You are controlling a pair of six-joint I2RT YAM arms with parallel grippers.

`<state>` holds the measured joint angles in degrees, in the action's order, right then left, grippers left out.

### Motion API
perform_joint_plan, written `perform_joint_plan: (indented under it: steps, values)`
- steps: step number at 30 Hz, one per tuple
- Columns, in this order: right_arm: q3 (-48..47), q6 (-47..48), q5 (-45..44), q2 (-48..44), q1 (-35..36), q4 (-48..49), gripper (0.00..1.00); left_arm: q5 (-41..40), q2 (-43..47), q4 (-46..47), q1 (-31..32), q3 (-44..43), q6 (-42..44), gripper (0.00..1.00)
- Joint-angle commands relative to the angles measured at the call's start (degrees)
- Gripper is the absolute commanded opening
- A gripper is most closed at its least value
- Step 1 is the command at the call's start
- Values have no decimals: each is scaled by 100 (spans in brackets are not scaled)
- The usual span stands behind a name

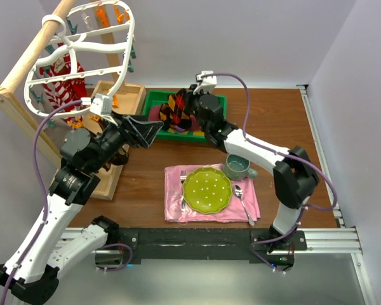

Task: Remove the socks clipped to the hanger
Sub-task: Place the sock in the bin.

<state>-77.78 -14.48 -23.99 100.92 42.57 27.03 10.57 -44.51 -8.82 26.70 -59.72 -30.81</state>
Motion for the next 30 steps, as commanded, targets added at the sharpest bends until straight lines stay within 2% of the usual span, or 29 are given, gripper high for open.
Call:
perform_joint_plan:
  steps: [1, 9, 12, 15, 16, 18, 22, 26, 29, 30]
  values:
    - [-685, -660, 526, 611, -607, -530, 0, 446, 13, -76, 11, -198, 224, 79]
    - [-1749, -1127, 1221, 2334, -1356, -2051, 0, 569, 30, -32, 11, -101, 207, 79]
    - [-1680, -1189, 1230, 2440, -1400, -2245, 0, 604, -5, 47, 11, -83, 180, 79]
    - [-1644, -1197, 1151, 2423, -1427, -2377, 6, 666, -31, 64, 11, -118, 137, 79]
    - [-1609, -1180, 1133, 2336, -1427, -2377, 11, 666, -31, 65, 11, -136, 128, 79]
    - [-1495, -1162, 1081, 2204, -1435, -2369, 14, 666, -23, 56, 11, -153, 136, 79]
    - [-1302, -1171, 1019, 1766, -1427, -2412, 27, 666, -14, 47, 11, -189, 145, 79]
    - [-1064, -1250, 1062, 1414, -1435, -2456, 48, 701, -5, 56, 20, -233, 136, 79]
    - [-810, -1320, 1124, 1098, -1435, -2465, 58, 754, -22, 47, 11, -276, 136, 79]
    - [-626, -1355, 1133, 1000, -1427, -2396, 66, 780, -22, 47, 11, -285, 128, 79]
